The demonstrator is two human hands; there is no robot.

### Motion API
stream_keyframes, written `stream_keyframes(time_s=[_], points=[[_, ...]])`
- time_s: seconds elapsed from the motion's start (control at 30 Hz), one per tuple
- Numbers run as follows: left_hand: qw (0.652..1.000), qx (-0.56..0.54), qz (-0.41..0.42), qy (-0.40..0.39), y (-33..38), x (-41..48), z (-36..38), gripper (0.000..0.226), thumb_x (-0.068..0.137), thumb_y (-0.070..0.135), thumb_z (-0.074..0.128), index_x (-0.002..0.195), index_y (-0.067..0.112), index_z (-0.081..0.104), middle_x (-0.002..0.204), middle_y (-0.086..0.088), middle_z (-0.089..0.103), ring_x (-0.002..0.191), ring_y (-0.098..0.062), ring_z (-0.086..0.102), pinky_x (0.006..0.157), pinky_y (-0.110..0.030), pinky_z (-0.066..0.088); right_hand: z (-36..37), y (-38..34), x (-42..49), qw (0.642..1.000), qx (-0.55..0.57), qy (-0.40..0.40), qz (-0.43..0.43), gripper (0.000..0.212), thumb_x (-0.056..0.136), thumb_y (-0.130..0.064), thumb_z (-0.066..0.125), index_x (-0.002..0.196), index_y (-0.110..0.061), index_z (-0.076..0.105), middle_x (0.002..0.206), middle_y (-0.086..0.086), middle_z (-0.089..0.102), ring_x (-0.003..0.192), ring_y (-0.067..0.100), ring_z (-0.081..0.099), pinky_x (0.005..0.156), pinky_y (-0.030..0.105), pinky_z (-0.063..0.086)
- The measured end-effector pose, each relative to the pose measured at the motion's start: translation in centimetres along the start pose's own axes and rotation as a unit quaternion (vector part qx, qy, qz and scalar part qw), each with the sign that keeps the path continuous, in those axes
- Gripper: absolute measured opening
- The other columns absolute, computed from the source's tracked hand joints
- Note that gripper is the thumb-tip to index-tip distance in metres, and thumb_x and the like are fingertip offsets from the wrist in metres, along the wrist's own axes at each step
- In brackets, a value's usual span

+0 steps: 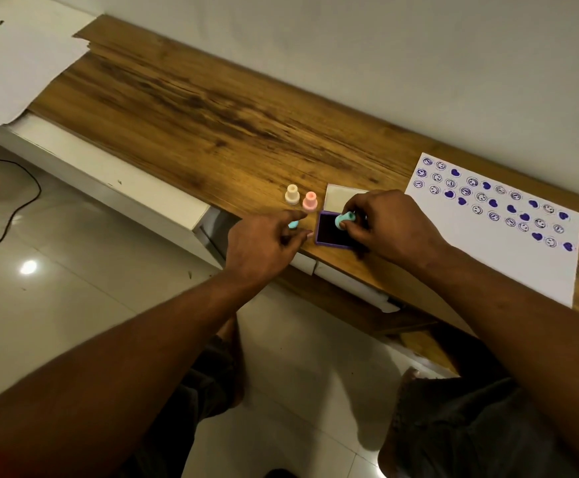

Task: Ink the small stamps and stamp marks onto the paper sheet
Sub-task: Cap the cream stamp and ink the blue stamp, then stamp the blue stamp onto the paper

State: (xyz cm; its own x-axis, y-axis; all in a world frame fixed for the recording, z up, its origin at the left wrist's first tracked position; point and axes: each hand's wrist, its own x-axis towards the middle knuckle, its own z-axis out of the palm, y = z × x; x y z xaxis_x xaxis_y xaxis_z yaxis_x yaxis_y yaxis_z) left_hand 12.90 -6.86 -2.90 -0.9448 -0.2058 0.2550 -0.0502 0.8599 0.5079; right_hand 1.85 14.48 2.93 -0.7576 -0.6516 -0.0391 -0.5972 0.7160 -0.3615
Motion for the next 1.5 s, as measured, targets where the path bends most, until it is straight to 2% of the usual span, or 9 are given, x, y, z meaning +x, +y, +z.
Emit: stream_keyframes(time_s=[0.27, 0.4, 0.5, 0.93, 1.03, 1.13, 1.23, 1.37, 1.5], points=[[0.996, 0.068, 0.044, -0.050, 0.8, 0.1, 1.0, 0.057, 0.096, 0.065, 0.059, 0.143, 0.033, 0.062, 0.079, 0.008, 0.071, 0.074, -0.006, 0.059, 0.056, -0.023, 0.030, -0.1, -0.7, 0.1, 0.998, -0.023, -0.038, 0.048, 0.041, 0.099, -0.041, 0.066, 0.132, -0.017, 0.069, 0.119, 0.008, 0.074, 0.103, 0.024, 0.068, 0.084, 0.035, 0.057], [0.995, 0.075, 0.034, -0.063, 1.2, 0.5, 1.2, 0.053, 0.095, 0.066, 0.061, 0.137, 0.034, 0.067, 0.075, 0.009, 0.063, 0.072, -0.006, 0.050, 0.055, -0.023, 0.027, 0.6, -1.8, 1.0, 0.994, -0.058, -0.061, 0.066, 0.038, 0.100, -0.035, 0.065, 0.134, -0.018, 0.068, 0.123, 0.011, 0.072, 0.109, 0.027, 0.067, 0.081, 0.026, 0.045], [0.995, 0.066, 0.038, -0.063, 1.6, 0.6, 1.1, 0.048, 0.094, 0.063, 0.064, 0.130, 0.033, 0.071, 0.073, 0.010, 0.057, 0.070, -0.007, 0.048, 0.053, -0.020, 0.022, 0.6, -2.9, 1.2, 0.986, -0.119, -0.086, 0.082, 0.039, 0.097, -0.026, 0.070, 0.134, -0.016, 0.065, 0.127, 0.014, 0.070, 0.113, 0.030, 0.066, 0.089, 0.030, 0.050], [0.988, 0.092, 0.004, -0.121, 3.6, 1.1, -0.4, 0.044, 0.090, 0.059, 0.071, 0.128, 0.037, 0.072, 0.078, 0.012, 0.054, 0.073, -0.010, 0.051, 0.059, -0.027, 0.036, -0.1, -4.1, 0.6, 0.976, -0.198, -0.086, 0.016, 0.025, 0.098, -0.020, 0.063, 0.122, -0.012, 0.065, 0.115, 0.014, 0.070, 0.104, 0.031, 0.065, 0.073, 0.031, 0.036], [0.988, 0.103, 0.011, -0.111, 3.6, 1.0, -0.9, 0.046, 0.088, 0.063, 0.072, 0.126, 0.038, 0.071, 0.075, 0.014, 0.052, 0.069, -0.008, 0.050, 0.051, -0.022, 0.028, -1.6, -3.5, 1.0, 0.991, -0.095, -0.077, 0.062, 0.033, 0.097, -0.029, 0.070, 0.127, -0.016, 0.070, 0.119, 0.012, 0.072, 0.107, 0.028, 0.067, 0.077, 0.028, 0.044], [0.989, 0.106, 0.027, -0.095, 3.5, 0.8, -0.9, 0.053, 0.089, 0.067, 0.068, 0.134, 0.038, 0.067, 0.075, 0.011, 0.065, 0.069, -0.008, 0.059, 0.056, -0.025, 0.042, -4.3, -0.9, -1.5, 0.988, 0.074, 0.081, 0.111, 0.034, 0.093, -0.040, 0.075, 0.120, -0.019, 0.075, 0.108, 0.000, 0.077, 0.098, 0.016, 0.071, 0.081, 0.027, 0.052], [0.990, 0.106, 0.052, -0.074, 4.7, 0.9, -0.7, 0.055, 0.090, 0.067, 0.067, 0.134, 0.034, 0.068, 0.085, 0.009, 0.076, 0.075, -0.010, 0.069, 0.060, -0.025, 0.045, -6.6, 4.2, -6.6, 0.933, 0.236, 0.184, 0.201, 0.029, 0.089, -0.046, 0.078, 0.108, -0.025, 0.079, 0.092, -0.012, 0.077, 0.082, 0.002, 0.070, 0.074, 0.022, 0.053], [0.991, 0.071, 0.098, -0.062, 8.3, 1.5, 0.8, 0.052, 0.089, 0.062, 0.072, 0.127, 0.027, 0.074, 0.092, 0.003, 0.079, 0.079, -0.014, 0.072, 0.061, -0.024, 0.042, -8.5, 10.7, -10.9, 0.819, 0.425, 0.234, 0.306, 0.011, 0.091, -0.028, 0.077, 0.091, -0.018, 0.079, 0.076, -0.005, 0.071, 0.066, 0.007, 0.059, 0.071, 0.029, 0.047], [0.984, 0.033, 0.147, -0.094, 13.2, 2.5, 3.6, 0.057, 0.091, 0.069, 0.063, 0.133, 0.031, 0.070, 0.084, 0.011, 0.074, 0.078, -0.009, 0.068, 0.065, -0.027, 0.053, -10.3, 15.9, -13.7, 0.806, 0.385, 0.295, 0.340, 0.021, 0.089, -0.033, 0.078, 0.092, -0.013, 0.080, 0.072, -0.005, 0.070, 0.062, 0.005, 0.058, 0.063, 0.025, 0.047]])
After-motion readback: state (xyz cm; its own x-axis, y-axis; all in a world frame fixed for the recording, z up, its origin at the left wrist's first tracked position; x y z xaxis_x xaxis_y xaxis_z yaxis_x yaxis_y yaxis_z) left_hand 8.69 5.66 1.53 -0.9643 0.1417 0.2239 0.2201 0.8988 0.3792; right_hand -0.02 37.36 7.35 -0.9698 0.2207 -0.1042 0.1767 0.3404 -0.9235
